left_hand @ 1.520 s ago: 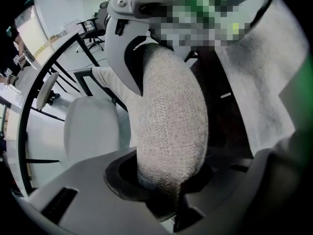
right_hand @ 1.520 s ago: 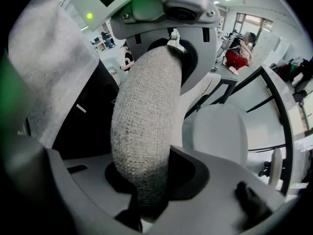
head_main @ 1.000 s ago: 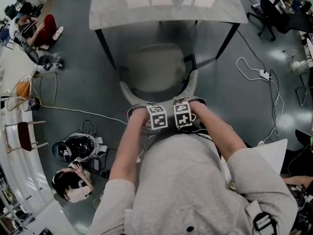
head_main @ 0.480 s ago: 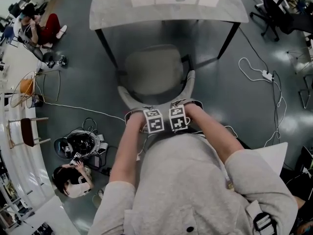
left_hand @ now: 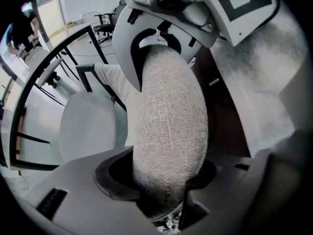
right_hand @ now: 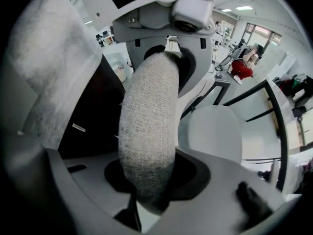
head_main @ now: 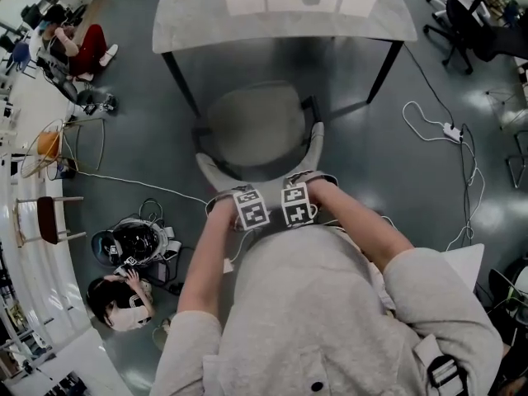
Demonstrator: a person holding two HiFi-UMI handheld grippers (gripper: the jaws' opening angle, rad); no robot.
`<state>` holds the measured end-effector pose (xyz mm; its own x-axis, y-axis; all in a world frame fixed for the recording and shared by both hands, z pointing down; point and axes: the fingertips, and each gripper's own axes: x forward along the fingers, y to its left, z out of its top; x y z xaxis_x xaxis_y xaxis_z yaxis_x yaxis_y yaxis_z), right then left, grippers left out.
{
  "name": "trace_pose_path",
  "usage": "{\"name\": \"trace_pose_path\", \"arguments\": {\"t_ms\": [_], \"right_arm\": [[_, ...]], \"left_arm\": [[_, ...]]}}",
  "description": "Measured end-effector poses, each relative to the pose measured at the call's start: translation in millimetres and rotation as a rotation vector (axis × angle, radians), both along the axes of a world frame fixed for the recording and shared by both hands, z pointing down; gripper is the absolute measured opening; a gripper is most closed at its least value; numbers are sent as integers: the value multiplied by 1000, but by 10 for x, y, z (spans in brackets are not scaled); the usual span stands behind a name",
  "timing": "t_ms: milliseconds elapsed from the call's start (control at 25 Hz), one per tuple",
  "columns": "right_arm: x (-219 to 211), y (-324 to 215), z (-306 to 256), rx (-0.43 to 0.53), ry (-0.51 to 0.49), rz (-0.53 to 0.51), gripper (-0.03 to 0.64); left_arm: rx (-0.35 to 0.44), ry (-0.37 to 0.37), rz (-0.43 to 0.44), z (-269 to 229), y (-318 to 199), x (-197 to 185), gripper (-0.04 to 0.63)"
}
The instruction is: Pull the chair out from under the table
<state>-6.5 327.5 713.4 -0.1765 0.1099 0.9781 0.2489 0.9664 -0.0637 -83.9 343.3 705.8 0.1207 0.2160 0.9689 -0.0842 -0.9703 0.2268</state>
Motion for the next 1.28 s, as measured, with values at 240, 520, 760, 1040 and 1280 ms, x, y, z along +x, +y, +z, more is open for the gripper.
{"name": "trace_pose_path", "arguments": {"t_ms": [240,520,760,1040,1280], "right_arm": [[144,-42,-341,-29,-119,63,126],[371,-298,-978,-116,-328,342,63],[480,-1216,-2260,40,-830,831,41],[615,-1600,-2944,248,-1083,1086,35],[559,-1602,-2925,261,-1080,1084,35]], "left_arm": [[-96,154,-199,-345,-54,-179,256],[-35,503,-693,-1139,-428,-348,221],[566,740,-1177,-2122,-1270,-466,20],[804,794,-1266,-2671,-1593,-274,17],[815,811,-1242,-2721,-1618,-245,17]]}}
